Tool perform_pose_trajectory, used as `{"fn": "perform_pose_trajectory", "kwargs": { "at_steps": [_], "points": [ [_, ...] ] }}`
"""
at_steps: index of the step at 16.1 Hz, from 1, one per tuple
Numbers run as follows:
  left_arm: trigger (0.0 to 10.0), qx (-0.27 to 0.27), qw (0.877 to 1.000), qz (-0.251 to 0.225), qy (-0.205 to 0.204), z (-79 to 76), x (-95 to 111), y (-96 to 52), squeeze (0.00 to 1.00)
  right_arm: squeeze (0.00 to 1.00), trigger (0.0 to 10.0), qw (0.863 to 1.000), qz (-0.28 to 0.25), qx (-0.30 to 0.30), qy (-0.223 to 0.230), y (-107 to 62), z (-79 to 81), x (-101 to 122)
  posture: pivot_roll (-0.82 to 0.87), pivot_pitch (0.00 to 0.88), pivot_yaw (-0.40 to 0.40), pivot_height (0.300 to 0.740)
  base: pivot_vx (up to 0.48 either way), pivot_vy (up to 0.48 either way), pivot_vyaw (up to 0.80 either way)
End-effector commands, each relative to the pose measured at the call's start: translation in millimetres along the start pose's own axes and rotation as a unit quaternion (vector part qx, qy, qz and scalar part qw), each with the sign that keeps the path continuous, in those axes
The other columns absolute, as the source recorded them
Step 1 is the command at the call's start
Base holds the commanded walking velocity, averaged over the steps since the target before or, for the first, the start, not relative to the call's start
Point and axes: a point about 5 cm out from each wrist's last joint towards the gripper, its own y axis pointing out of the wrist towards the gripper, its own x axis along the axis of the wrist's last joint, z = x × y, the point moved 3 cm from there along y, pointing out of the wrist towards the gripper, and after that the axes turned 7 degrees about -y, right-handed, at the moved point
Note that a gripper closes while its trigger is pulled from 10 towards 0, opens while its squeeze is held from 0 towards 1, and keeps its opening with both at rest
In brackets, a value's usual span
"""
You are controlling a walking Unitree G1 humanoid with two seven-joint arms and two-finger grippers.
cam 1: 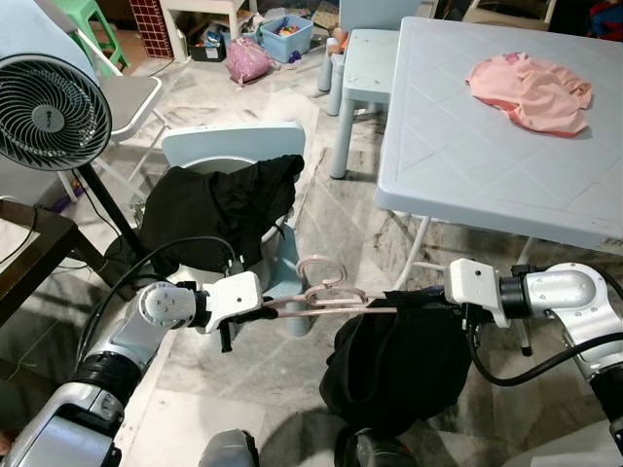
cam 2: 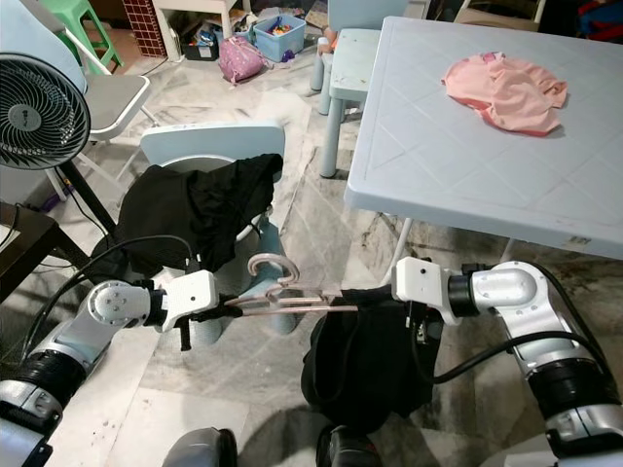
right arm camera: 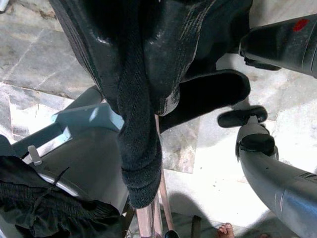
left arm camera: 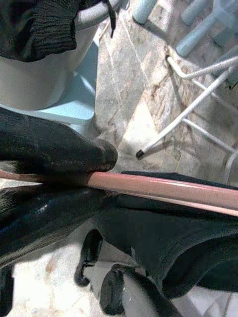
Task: Hang hanger
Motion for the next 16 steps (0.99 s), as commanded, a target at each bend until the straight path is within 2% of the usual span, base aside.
{"fn": "perform_pose_trajectory", "kwargs": {
  "at_steps": [1,2,8,9,10,14,16],
  "points": [
    [0.0,0.030,0.999,-0.013,-0.003,10.2,5,-2.5,0.00,0.00,10.0,1.000,-0.011,-0.008,-0.019,-5.2,-6.5,9,-0.07,0.096,-0.029,0.740,0.000,0.000,0.00],
    [0.0,0.045,0.999,-0.029,-0.010,13.5,8,-2.0,0.00,0.00,10.0,1.000,-0.012,-0.009,-0.019,-4.6,-7.3,9,-0.07,0.096,-0.029,0.740,0.000,0.000,0.00],
    [0.0,0.056,0.998,-0.040,-0.003,13.4,9,-0.3,0.00,0.00,10.0,1.000,-0.013,-0.011,-0.018,-2.6,-11.3,9,-0.06,0.084,-0.031,0.740,0.000,0.000,0.00],
    [0.0,0.060,0.997,-0.042,-0.003,14.3,9,-0.5,0.00,0.27,10.0,1.000,-0.019,0.001,-0.002,-2.1,-9.9,10,-0.06,0.081,-0.032,0.740,0.000,0.000,0.00],
    [0.0,0.063,0.997,-0.043,-0.003,15.2,9,-0.4,0.00,1.00,10.0,1.000,-0.024,0.010,0.015,-1.6,-9.1,10,-0.06,0.079,-0.031,0.740,0.000,0.000,0.00],
    [0.0,0.103,0.992,-0.077,-0.017,22.2,17,0.6,0.00,1.00,10.0,0.999,-0.029,0.000,0.024,-4.1,-13.8,12,-0.06,0.075,-0.025,0.740,0.000,0.000,0.00],
    [0.0,0.127,0.985,-0.112,-0.028,26.7,26,0.5,0.00,1.00,10.0,0.999,-0.035,-0.016,0.028,-5.9,-18.6,13,-0.07,0.075,-0.024,0.740,0.000,0.000,0.00]
  ]
}}
